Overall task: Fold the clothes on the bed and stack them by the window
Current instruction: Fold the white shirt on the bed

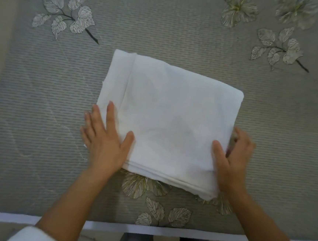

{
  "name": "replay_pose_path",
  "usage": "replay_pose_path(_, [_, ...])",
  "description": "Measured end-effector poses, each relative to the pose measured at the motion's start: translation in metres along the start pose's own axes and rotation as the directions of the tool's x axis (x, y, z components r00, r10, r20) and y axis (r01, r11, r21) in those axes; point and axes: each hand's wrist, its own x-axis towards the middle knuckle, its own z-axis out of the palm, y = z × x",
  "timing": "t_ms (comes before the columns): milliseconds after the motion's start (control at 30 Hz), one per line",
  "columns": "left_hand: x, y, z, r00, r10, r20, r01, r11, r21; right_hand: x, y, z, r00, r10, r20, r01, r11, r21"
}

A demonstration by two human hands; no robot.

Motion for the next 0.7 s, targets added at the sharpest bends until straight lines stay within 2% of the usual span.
replay_pose_path(33, [0.012, 0.001, -0.007, 0.998, -0.026, -0.056, 0.023, 0.999, -0.048, 0.005, -0.001, -0.003, 0.99, 0.137, -0.035, -0.131, 0.982, 0.137])
replay_pose_path(100, [0.038, 0.004, -0.017, 0.993, -0.077, -0.092, 0.059, 0.981, -0.183, 0.012, 0.0, -0.004, 0.943, 0.332, 0.022, -0.324, 0.901, 0.288])
replay_pose_path(167, [0.057, 0.006, -0.022, 0.988, -0.144, -0.05, 0.121, 0.941, -0.317, 0.015, 0.005, -0.002, 0.921, 0.38, 0.084, -0.387, 0.874, 0.293])
replay_pose_path(267, [0.06, 0.008, -0.024, 0.965, -0.259, 0.044, 0.256, 0.888, -0.382, 0.018, 0.002, -0.004, 0.89, 0.429, 0.152, -0.455, 0.823, 0.341])
replay_pose_path(333, [0.054, 0.008, -0.03, 0.93, -0.324, 0.173, 0.367, 0.795, -0.483, 0.023, -0.002, -0.01, 0.827, 0.498, 0.262, -0.563, 0.719, 0.408])
replay_pose_path(400, [0.043, 0.011, -0.04, 0.847, -0.38, 0.372, 0.532, 0.635, -0.561, 0.025, -0.008, -0.02, 0.737, 0.526, 0.425, -0.676, 0.584, 0.45])
replay_pose_path(467, [0.025, 0.013, -0.05, 0.749, -0.403, 0.527, 0.662, 0.501, -0.557, 0.022, -0.012, -0.033, 0.687, 0.513, 0.515, -0.722, 0.562, 0.404])
replay_pose_path(500, [0.013, 0.014, -0.054, 0.728, -0.4, 0.557, 0.684, 0.478, -0.551, 0.018, -0.014, -0.04, 0.682, 0.513, 0.522, -0.723, 0.58, 0.375])
replay_pose_path(700, [-0.052, 0.046, -0.085, 0.805, -0.262, 0.532, 0.554, 0.65, -0.52, -0.019, -0.031, -0.106, 0.736, 0.509, 0.447, -0.655, 0.703, 0.277])
